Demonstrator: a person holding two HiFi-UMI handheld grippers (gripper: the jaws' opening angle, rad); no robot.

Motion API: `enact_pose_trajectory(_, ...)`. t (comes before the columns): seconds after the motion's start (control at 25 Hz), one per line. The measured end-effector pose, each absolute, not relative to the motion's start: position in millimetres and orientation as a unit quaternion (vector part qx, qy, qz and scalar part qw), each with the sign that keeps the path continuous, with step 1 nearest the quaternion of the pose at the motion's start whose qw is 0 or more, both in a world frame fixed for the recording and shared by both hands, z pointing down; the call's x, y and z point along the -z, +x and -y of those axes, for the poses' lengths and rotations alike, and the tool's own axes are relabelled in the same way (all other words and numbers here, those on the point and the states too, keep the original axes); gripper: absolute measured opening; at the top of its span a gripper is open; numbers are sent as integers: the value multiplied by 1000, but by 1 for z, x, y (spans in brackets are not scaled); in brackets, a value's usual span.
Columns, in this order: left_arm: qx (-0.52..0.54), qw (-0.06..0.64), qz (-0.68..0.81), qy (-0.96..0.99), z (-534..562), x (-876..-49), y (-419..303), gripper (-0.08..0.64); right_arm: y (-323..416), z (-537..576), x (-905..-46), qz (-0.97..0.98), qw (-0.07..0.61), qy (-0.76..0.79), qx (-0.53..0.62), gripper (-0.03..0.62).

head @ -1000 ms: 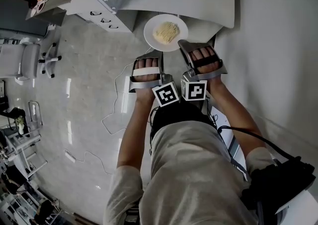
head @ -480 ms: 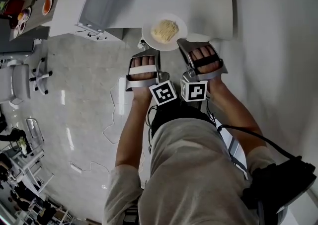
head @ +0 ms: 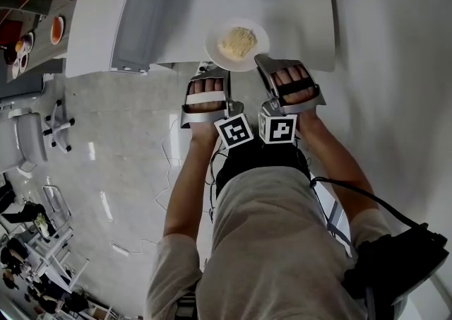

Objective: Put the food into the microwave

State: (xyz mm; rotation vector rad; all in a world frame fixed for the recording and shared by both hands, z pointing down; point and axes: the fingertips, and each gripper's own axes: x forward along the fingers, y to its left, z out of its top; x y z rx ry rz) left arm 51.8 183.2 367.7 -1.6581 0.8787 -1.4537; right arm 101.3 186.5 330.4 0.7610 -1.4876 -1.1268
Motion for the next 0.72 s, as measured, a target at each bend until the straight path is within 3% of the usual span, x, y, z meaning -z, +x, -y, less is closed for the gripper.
enact_pose_trajectory(0.72, 577, 365, -353, -640, -141, -377, 38, 7, 92, -139, -335, 629, 529, 333, 461, 18)
